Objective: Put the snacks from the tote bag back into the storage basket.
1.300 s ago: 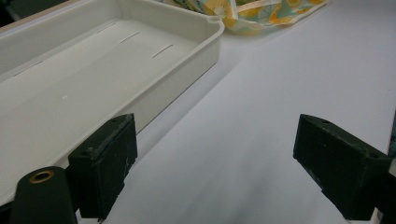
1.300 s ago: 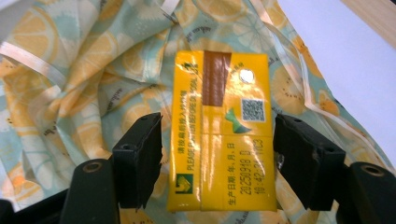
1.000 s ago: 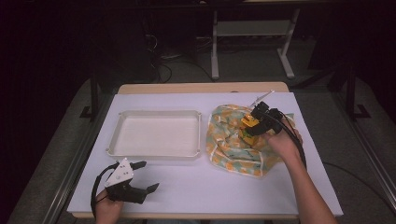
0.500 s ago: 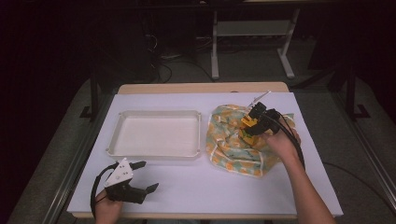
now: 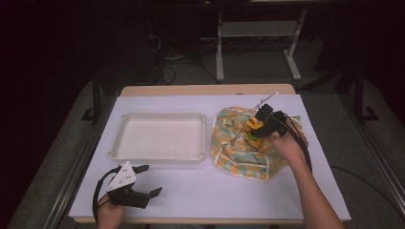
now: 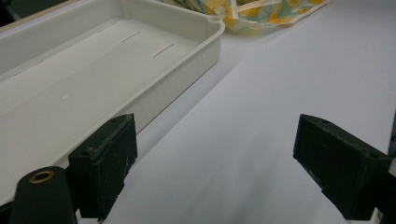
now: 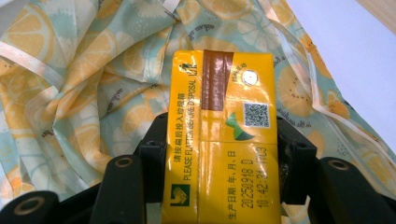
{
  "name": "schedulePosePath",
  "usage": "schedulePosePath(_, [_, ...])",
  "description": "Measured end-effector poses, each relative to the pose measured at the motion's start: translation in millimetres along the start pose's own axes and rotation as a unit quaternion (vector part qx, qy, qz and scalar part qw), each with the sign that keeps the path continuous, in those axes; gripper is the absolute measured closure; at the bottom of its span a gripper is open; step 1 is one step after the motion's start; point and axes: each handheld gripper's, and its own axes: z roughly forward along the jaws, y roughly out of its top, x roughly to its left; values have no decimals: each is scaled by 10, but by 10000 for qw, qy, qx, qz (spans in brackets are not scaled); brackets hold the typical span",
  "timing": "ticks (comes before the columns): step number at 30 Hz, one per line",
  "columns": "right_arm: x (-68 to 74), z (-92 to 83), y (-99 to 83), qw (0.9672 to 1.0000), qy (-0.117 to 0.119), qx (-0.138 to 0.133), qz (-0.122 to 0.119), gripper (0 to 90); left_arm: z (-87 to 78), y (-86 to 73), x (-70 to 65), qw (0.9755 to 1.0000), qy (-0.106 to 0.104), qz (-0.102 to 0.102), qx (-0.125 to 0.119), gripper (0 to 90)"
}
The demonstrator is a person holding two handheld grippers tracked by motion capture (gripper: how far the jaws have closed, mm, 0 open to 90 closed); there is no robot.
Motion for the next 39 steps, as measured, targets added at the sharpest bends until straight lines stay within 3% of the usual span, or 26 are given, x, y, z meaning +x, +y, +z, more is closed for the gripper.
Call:
schedulePosePath(28, [-22, -9, 34, 10000, 53, -24, -50, 492, -10, -3, 6, 10000, 15, -31, 4, 133])
schedulePosePath(39, [-60, -141, 93, 9999, 50, -121, -41, 493, -14, -2, 5, 10000, 22, -41, -4, 133])
